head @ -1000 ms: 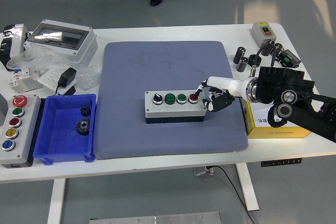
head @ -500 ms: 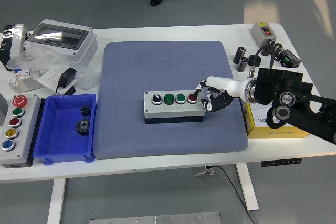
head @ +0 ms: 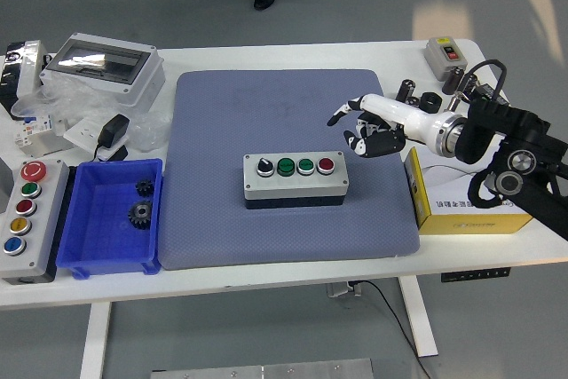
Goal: Pick up the button,place it on the desk,press the button,press the button
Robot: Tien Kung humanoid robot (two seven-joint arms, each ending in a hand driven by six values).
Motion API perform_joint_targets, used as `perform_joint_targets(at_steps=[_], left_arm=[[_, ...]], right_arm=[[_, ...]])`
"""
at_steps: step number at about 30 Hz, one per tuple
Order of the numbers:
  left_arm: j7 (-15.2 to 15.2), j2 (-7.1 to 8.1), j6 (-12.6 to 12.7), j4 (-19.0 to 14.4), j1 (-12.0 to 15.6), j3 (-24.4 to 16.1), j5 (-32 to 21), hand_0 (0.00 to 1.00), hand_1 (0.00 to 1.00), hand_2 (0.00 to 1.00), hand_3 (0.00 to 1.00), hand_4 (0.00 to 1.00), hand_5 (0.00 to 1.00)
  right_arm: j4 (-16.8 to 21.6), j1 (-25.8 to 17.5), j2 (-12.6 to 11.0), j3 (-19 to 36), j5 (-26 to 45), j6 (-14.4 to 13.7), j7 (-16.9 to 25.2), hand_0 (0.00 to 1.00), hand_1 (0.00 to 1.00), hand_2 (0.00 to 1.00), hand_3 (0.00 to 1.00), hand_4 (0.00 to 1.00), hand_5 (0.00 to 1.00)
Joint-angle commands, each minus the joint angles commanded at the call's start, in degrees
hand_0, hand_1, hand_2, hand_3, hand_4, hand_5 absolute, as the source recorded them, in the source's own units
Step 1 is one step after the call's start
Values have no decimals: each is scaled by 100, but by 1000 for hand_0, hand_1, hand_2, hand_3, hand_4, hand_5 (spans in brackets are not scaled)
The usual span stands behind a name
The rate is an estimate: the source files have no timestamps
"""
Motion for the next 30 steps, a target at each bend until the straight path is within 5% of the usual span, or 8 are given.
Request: perform_joint_targets(at_steps=[6, 7, 12, 13, 15, 18, 19, 30], left_arm=[[-13, -36, 2, 0, 24, 0, -1, 619, 553, 529, 582, 491, 214], [-15, -39, 1, 0, 25, 1, -2, 619, 553, 529, 582, 491, 215], [-25, -55, -3, 0, 30, -6, 15, 619, 553, 529, 582, 491, 215], [-27, -59, -4, 0, 32, -10, 21, 619, 553, 529, 581, 491, 215], [-30, -64, -3, 0, 35, -12, 23, 619, 553, 529, 581, 491, 215], [-39, -74, 0, 0, 30, -33, 35, 619, 553, 529, 581, 491, 215], [-42, -78, 1, 0, 26, -39, 38, 619, 553, 529, 581, 493, 215], [-63, -83, 6, 0, 5, -73, 39, 620, 553, 529, 581, 492, 214]], right_arm=[[-326, -967, 774, 1018, -405, -1062, 977, 2, 91, 201, 732, 280, 25], [-385, -1104, 890, 1140, -321, -1217, 1140, 2, 149, 296, 732, 343, 230], [-625, -1808, 1498, 1674, 287, -2022, 2104, 2, 149, 296, 732, 343, 230], [-678, -1954, 1615, 1741, 483, -2180, 2345, 241, 418, 583, 724, 436, 291], [-775, -2149, 1726, 1801, 767, -2387, 2658, 241, 418, 583, 724, 436, 291], [-971, -2369, 1806, 1803, 1295, -2492, 3170, 241, 418, 583, 724, 436, 291], [-1011, -2425, 1819, 1796, 1478, -2506, 3339, 558, 610, 655, 700, 490, 335], [-1033, -2744, 1714, 1791, 2688, -2427, 4121, 701, 673, 692, 685, 520, 345]])
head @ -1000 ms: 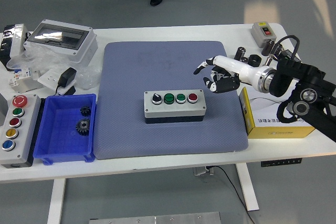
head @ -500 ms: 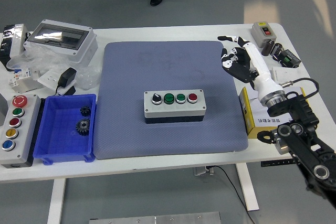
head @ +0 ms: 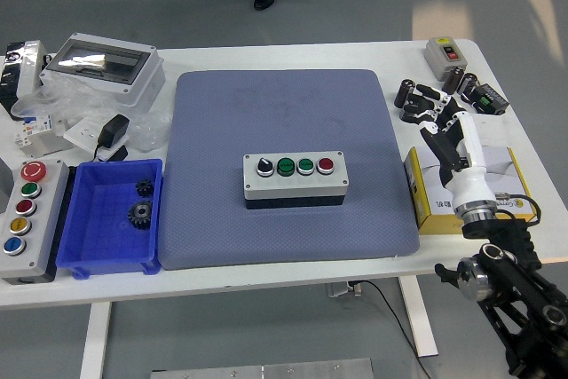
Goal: Pick up the button,place it on the desk,press the button,press the button
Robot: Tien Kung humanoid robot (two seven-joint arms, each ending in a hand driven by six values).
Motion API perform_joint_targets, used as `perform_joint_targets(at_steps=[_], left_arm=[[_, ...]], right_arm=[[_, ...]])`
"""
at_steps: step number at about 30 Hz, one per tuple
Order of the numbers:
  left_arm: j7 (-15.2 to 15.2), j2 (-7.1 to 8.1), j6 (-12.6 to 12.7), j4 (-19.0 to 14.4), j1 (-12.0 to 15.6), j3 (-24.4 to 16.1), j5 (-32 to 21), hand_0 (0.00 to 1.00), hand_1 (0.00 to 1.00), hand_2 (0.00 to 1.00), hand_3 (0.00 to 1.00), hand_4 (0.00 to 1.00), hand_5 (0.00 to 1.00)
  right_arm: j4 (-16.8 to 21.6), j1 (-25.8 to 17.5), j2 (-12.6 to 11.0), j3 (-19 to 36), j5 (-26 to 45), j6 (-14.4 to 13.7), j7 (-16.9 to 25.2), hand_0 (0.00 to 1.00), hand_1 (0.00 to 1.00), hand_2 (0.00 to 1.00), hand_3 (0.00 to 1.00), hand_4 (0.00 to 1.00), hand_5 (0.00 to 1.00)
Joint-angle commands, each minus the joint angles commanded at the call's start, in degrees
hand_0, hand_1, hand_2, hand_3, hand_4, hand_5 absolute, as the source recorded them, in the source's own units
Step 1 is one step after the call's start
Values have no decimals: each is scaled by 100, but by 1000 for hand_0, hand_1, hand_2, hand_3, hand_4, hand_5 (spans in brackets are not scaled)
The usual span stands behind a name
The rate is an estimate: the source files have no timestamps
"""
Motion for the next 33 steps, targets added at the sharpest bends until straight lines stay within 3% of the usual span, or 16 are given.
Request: perform_joint_targets(at_steps=[1, 6, 7, 33], left_arm=[[-1, 0, -1, 0, -3, 3, -5, 620, 558, 531, 582, 494, 212], [-3, -4, -3, 0, -15, 12, -17, 620, 558, 531, 582, 494, 212], [-4, -3, -3, 0, -16, 17, -23, 620, 557, 531, 582, 496, 212], [-29, 31, 6, 0, -63, 54, -42, 622, 561, 536, 582, 497, 209]], right_arm=[[-5, -8, 1, 18, 41, 20, 4, 733, 685, 705, 674, 599, 474], [-26, -19, 6, 57, 123, 70, 5, 733, 685, 705, 674, 599, 474], [-29, -19, 8, 61, 132, 76, 5, 749, 688, 708, 670, 635, 529], [-17, -21, 4, 144, 251, 169, 5, 752, 690, 714, 666, 653, 567]])
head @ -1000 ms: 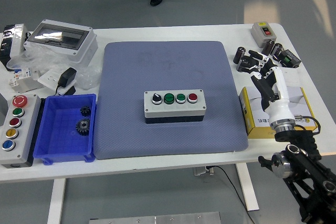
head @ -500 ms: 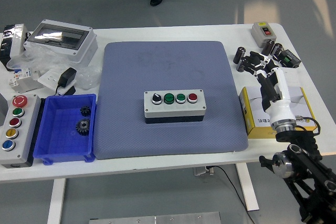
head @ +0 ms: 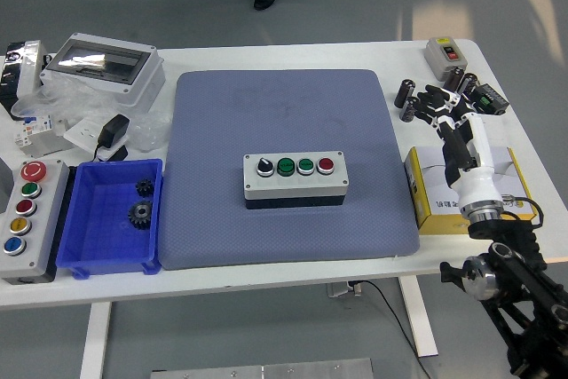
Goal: Pick up the button,place it on the desk,press the button,press the button
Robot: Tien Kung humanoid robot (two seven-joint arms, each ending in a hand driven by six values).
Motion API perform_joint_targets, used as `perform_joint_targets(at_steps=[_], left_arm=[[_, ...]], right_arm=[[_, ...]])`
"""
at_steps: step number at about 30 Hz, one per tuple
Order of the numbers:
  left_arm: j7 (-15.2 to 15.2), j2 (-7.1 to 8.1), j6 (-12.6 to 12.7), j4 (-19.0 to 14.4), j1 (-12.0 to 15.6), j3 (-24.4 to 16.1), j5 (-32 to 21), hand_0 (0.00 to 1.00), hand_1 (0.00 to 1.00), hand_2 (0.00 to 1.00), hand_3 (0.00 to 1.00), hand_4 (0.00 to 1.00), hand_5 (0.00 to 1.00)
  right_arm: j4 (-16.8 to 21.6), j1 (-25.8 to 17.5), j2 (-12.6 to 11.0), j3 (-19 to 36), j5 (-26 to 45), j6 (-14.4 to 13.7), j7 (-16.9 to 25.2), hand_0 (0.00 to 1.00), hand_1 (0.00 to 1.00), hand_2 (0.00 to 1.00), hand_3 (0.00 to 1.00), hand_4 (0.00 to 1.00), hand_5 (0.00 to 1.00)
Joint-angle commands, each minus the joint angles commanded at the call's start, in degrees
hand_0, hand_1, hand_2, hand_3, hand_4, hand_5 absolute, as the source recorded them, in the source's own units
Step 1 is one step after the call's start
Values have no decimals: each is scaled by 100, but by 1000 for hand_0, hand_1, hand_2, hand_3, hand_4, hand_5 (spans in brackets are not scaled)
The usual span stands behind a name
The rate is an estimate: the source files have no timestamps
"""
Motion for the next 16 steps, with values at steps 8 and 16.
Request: perform_joint_targets(at_steps=[8, 16], left_arm=[[-4, 3, -1, 0, -7, 4, -2, 623, 561, 537, 583, 497, 209], [-3, 4, -6, 0, -17, 0, 6, 623, 562, 537, 582, 497, 210]], right_arm=[[-20, 2, 0, 42, 37, 23, -3, 753, 691, 714, 665, 659, 576], [-47, 7, 3, 40, 46, 18, -18, 754, 691, 716, 664, 669, 590]])
